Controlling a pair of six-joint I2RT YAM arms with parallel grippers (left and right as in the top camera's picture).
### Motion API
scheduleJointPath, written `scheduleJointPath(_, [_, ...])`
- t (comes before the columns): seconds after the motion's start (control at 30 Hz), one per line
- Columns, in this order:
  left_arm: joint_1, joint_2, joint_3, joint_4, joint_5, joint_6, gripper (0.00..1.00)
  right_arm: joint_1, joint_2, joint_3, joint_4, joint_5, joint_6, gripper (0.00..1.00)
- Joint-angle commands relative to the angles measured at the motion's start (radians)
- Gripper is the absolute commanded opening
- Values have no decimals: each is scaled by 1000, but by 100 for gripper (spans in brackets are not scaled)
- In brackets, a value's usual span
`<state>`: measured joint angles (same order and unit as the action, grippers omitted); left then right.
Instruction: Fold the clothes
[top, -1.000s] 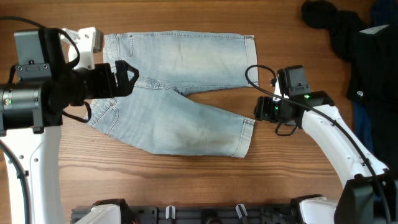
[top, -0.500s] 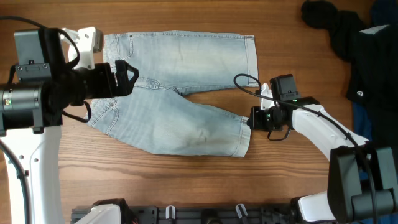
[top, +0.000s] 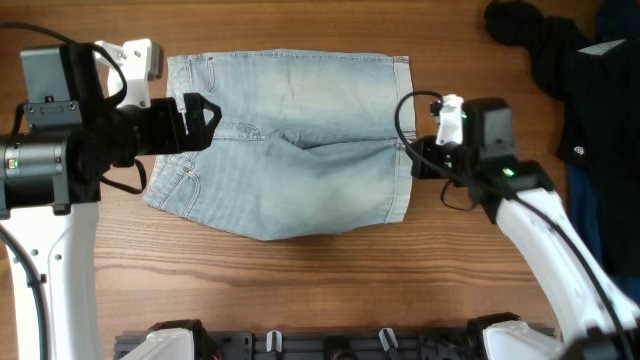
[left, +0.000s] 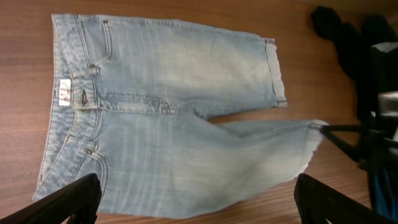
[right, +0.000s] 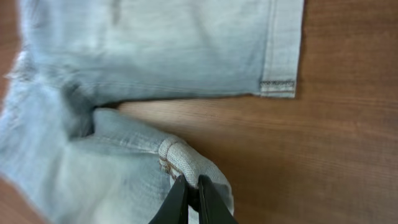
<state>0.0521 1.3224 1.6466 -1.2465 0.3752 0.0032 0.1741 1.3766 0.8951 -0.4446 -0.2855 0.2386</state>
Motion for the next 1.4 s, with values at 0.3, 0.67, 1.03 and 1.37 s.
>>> scheduleJointPath(0.3, [-3,20,0,-74,-172,-106,100,-58,95,13,-182,34,25,78])
scheduleJointPath(0.67, [25,210,-193,-61,-246,-247,100,109,106,-251,-227,-232,66,64])
scheduleJointPath(1.03, [25,209,-194,-42,-245,-246,100,202,105,-270,76,229,184,66])
scheduleJointPath(1.37, [25,209,-194,-44,-246,-243,100,202,-112,-128,-281,-149,32,4])
